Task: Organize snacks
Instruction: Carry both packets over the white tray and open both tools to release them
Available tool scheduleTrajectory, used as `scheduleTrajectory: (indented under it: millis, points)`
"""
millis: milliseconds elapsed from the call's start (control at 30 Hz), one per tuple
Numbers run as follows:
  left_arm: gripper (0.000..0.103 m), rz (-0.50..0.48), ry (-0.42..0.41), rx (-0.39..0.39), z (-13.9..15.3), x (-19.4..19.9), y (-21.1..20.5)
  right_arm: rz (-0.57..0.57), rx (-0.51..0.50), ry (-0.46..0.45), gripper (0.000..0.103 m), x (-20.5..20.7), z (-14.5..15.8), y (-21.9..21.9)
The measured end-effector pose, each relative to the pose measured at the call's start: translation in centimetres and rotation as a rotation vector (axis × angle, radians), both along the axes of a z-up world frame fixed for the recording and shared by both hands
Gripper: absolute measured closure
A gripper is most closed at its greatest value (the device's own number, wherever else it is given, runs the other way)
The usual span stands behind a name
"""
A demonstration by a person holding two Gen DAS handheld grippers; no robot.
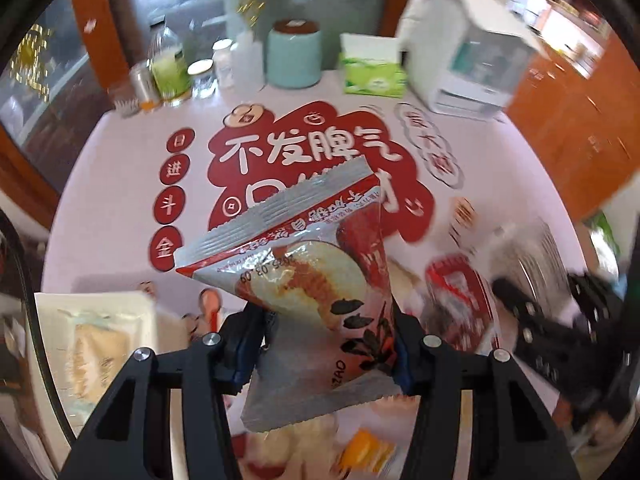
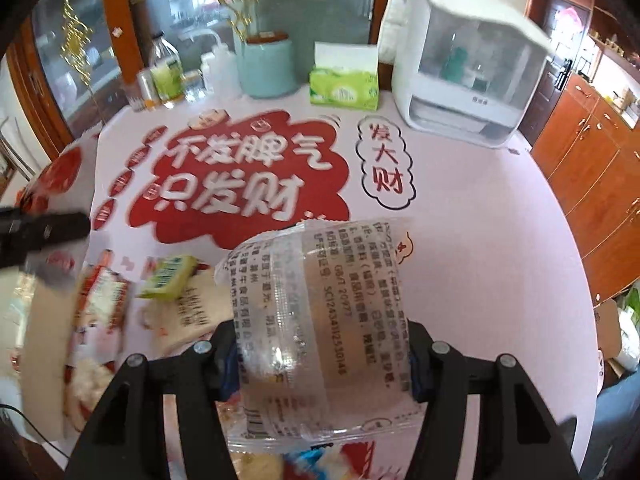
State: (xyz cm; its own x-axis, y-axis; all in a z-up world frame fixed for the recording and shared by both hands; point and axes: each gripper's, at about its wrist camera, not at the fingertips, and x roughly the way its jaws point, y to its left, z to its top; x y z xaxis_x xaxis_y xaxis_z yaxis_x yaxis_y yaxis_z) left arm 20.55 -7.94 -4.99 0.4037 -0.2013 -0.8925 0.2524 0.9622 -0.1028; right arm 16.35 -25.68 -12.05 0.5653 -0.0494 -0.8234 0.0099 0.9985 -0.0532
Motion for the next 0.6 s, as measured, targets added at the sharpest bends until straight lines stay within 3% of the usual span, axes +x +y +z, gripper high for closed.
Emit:
scheduleTrajectory:
  millis: [300,433,600]
  points:
    - [0.051,-0.028,-0.074,-0.029,5.3,-9.7,9.4,0.037,0.066,-0.053,0.042,-7.1,4.4,8.0]
    - [0.051,-0.009,-0.058,-0.045,5.8,-12.9,14.3,0.086,0.105,-0.061,0.042,-9.7,5.7,12.9]
    - [0.051,0.029,-0.037,0.003,4.6,-16.3,19.3,0.164,0.166,-0.049,0.042,-12.2,6.8,18.7]
